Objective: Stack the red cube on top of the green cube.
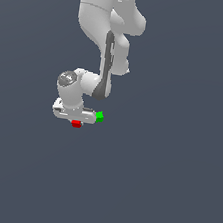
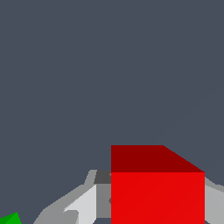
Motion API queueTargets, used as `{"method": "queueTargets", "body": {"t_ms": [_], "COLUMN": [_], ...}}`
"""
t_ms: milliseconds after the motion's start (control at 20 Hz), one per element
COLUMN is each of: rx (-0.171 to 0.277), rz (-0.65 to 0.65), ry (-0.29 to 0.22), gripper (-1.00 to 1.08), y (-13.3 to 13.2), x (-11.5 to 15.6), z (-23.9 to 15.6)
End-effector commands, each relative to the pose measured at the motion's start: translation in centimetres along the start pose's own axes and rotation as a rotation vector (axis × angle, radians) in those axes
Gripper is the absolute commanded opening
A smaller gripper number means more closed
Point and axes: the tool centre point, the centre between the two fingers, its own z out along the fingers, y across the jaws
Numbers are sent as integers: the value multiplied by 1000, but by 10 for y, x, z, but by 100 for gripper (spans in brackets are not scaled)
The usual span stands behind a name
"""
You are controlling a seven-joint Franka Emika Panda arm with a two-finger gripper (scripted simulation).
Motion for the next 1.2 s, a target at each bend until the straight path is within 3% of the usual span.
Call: {"method": "queueTargets", "body": {"t_ms": [0,550,1150], "rx": [0,0,0], "rz": [-1,0,0], "ry": [1,0,0], "gripper": [-100,-100,-100], "y": [0,0,0], "x": [0,0,-1], "z": [0,-13,-84]}}
